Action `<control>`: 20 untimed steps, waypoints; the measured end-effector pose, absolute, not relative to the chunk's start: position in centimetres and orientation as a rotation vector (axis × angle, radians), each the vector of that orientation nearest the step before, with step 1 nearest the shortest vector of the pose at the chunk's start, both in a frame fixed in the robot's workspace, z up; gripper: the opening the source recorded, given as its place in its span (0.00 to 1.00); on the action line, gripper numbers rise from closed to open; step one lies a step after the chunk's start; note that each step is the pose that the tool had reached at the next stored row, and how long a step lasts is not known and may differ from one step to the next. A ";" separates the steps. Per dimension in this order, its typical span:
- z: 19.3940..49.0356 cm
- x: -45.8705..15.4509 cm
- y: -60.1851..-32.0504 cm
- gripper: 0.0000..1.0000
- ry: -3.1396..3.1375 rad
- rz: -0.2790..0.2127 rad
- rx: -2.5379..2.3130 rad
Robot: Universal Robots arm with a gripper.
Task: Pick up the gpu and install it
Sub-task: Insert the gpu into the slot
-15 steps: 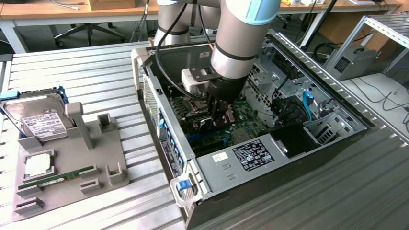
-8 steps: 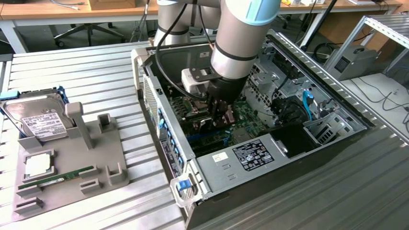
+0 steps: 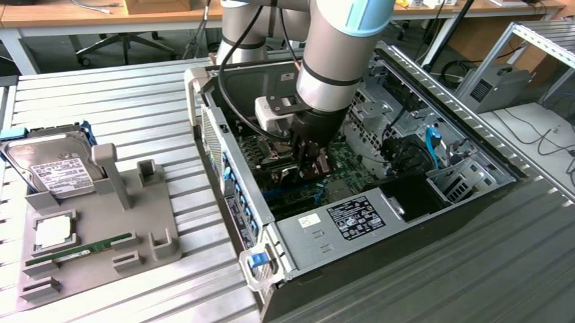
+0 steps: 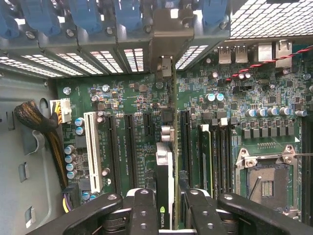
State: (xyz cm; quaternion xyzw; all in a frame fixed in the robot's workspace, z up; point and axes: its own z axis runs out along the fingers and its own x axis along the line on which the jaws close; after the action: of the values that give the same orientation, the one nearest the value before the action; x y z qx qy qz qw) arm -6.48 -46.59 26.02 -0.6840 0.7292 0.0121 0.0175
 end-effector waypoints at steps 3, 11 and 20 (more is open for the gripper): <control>26.0 -6.5 -46.6 0.27 2.266 0.038 -2.125; 26.0 -6.5 -46.6 0.27 2.266 0.038 -2.125; 26.0 -6.5 -46.6 0.27 2.266 0.038 -2.125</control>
State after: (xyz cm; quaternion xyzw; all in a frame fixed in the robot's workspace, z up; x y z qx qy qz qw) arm -6.48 -46.59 26.02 -0.6840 0.7292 0.0121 0.0175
